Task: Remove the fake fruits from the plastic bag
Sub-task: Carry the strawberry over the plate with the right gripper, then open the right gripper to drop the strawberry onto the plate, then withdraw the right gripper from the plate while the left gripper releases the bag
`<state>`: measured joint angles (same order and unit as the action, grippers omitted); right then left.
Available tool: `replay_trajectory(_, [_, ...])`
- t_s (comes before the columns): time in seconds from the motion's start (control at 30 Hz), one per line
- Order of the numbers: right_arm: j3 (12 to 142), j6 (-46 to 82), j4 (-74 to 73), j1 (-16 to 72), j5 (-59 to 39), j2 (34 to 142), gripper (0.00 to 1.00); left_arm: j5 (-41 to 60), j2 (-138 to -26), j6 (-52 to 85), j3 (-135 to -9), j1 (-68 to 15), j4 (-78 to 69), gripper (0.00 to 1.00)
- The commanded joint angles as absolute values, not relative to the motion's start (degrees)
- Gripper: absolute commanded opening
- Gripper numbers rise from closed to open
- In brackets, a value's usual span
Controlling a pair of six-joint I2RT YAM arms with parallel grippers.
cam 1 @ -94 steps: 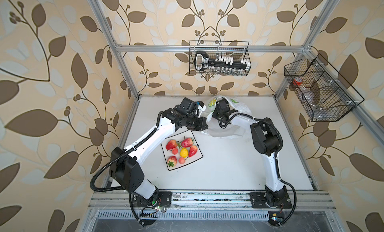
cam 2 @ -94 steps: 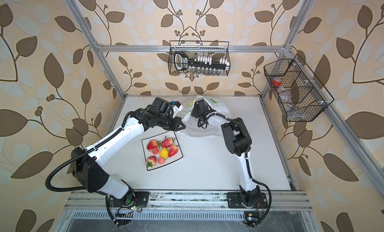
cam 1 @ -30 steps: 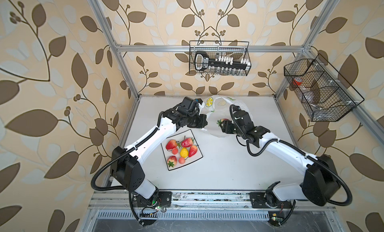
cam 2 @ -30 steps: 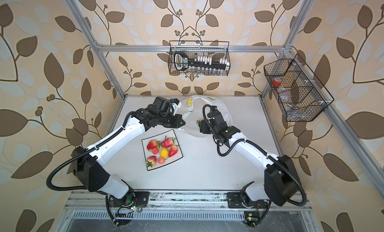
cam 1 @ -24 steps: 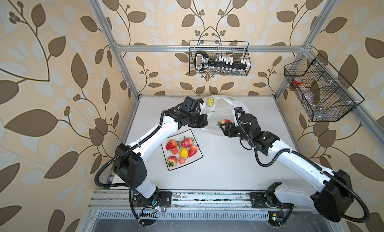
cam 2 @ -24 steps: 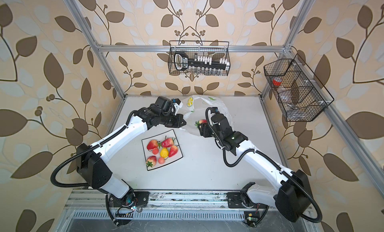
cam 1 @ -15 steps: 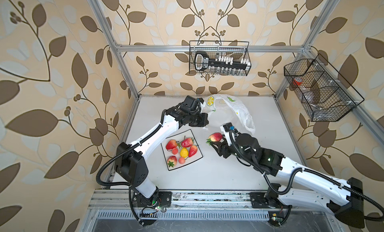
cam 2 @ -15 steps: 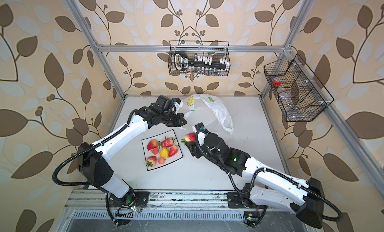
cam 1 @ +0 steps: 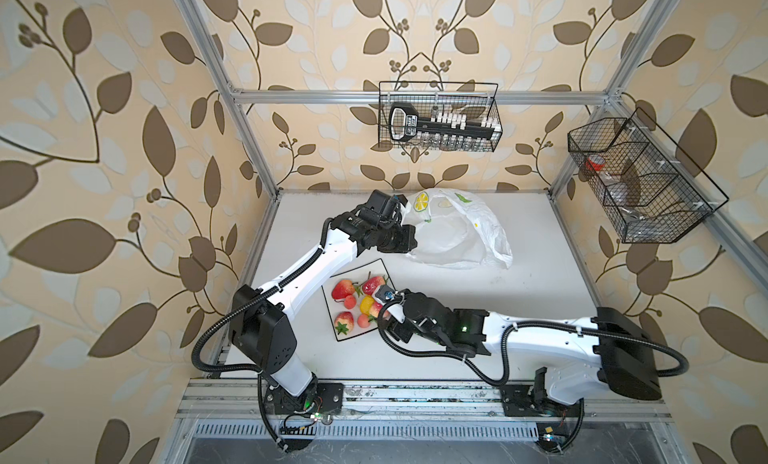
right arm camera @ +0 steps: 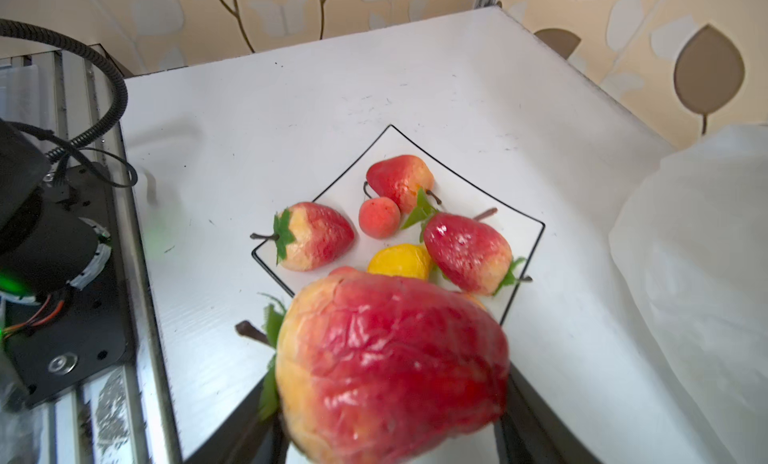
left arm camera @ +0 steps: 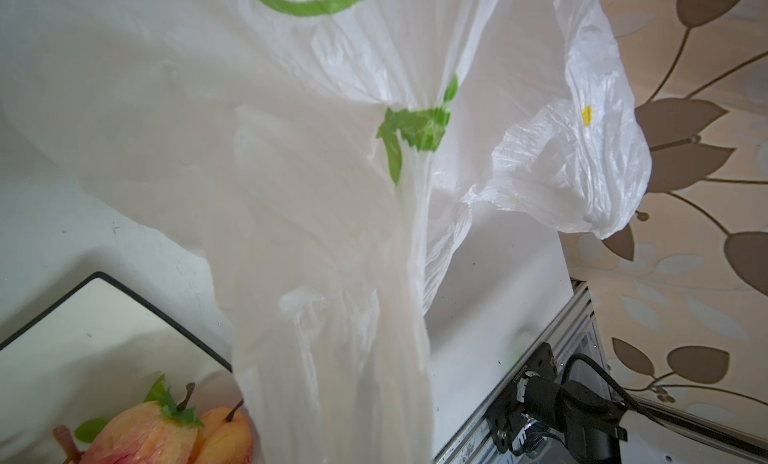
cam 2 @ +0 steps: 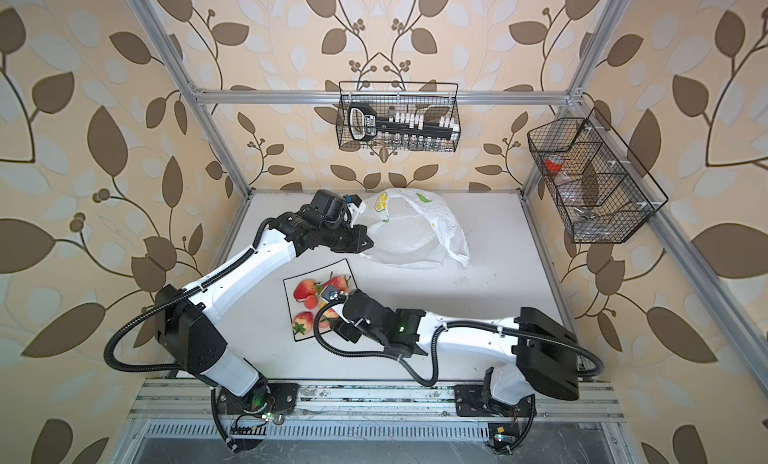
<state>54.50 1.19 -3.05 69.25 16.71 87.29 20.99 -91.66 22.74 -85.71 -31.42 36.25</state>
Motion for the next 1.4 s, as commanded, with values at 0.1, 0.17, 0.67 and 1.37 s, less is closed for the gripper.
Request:
replay_trajectory(0.1, [64.69, -5.24, -4.19, 68.75, 14.79, 99.07, 0.69, 22.15, -90.30, 22.06, -89.09, -30.50, 38.06, 0.00])
replay_trajectory(0.17, [66.56, -5.62, -3.58, 68.23, 14.25, 101.58, 0.69, 22.15, -90.02, 22.01, -88.90, -30.41, 38.06, 0.00])
replay_trajectory(0.67, [72.67, -7.47, -1.23, 66.75, 14.45, 110.92, 0.78, 23.00, -89.69, 21.74, -87.90, -29.97, 37.55, 0.00])
replay_trajectory(1.37, [56.02, -0.13, 2.07, 68.37, 12.88, 85.50, 0.91, 24.20, -91.28, 21.77, -88.38, -29.62, 36.74, 0.00])
